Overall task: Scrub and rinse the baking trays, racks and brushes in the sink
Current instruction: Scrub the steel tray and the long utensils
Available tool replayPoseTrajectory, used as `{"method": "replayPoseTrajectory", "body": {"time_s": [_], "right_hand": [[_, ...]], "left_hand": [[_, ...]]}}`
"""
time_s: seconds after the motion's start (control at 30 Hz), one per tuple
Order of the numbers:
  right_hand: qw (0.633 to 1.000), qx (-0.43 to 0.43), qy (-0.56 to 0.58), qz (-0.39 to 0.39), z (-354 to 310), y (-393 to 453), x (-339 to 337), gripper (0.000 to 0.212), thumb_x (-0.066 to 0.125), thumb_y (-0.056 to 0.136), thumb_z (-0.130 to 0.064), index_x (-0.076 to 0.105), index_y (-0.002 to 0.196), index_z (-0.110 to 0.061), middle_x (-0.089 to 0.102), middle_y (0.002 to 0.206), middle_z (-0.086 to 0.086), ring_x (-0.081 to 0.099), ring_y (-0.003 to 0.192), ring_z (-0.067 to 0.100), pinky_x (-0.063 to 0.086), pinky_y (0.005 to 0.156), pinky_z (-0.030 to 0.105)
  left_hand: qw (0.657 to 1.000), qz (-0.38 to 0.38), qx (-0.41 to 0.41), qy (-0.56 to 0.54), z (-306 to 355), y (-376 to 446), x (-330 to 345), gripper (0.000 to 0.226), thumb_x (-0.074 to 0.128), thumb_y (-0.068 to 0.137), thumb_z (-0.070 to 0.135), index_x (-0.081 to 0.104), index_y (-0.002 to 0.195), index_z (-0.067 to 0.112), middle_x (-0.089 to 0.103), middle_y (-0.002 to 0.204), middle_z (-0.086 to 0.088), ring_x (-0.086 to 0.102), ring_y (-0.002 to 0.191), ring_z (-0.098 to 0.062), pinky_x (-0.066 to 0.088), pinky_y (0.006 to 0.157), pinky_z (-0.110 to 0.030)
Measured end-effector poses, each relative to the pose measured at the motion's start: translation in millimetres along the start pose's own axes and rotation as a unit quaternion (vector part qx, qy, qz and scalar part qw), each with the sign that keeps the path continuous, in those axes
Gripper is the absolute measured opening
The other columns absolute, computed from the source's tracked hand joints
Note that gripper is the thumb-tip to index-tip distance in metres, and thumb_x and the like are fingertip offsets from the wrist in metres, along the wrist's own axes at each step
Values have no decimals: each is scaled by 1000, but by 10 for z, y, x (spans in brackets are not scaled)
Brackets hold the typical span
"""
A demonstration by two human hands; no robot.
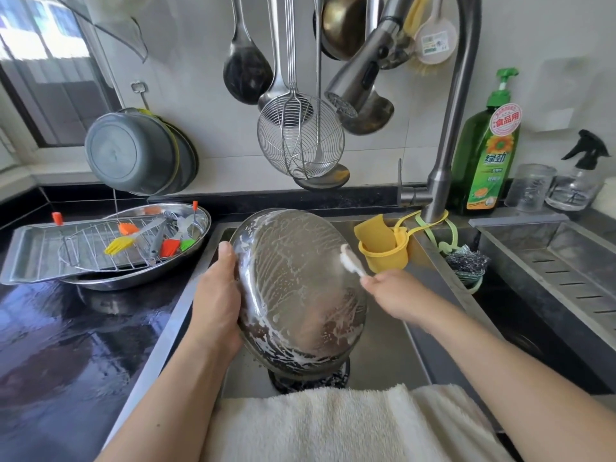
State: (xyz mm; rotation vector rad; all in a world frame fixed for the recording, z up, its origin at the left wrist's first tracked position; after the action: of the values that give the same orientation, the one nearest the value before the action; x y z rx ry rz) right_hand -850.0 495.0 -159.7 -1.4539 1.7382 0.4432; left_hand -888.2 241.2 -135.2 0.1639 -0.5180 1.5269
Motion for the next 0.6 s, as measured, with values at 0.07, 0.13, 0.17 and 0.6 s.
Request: {"method": "replayPoseTrajectory", "body": {"time_s": [0.07,0.13,0.17,0.6], "right_hand": [[999,27,13,24,90,39,-97,47,37,108,-41,67,102,-5,65,100,16,61,89,28,47,77,37],[1000,16,11,-11,111,13,-6,45,39,107,-42,61,81,-13,58,77,12,49,63,22,38,58,31],[999,26,17,-36,135,-7,55,45,39,107,-45,54,72,-19,50,65,6,40,53,19,31,49,27],[985,34,133,-105,84,-168,151,42,39,107,-49,46,81,-15,35,52,-4,19,40,11,15,39,21]], "left_hand": [[1000,18,7,-16,18,-10,-23,54,42,108,53,73,113,9,80,103,-13,78,94,-27,57,91,-45],[998,53,17,-33,42,24,-85,49,46,107,52,74,106,11,81,93,-7,78,86,-23,58,90,-44],[996,70,19,-42,47,56,-126,47,48,106,52,73,103,13,81,89,-5,78,82,-21,58,89,-43],[983,144,22,-111,7,159,-371,41,51,106,52,69,109,15,81,92,-6,78,90,-27,61,84,-49]]}}
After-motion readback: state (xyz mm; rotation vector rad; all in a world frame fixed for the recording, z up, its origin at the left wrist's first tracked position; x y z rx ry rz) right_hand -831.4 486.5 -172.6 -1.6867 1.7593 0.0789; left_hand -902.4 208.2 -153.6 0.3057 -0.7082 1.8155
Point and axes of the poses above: each hand's wrist, its own y-axis towards the middle knuckle, its own x-axis out of the palm, z = x × y, the point moved 8 cm from there along y, towards the middle knuckle
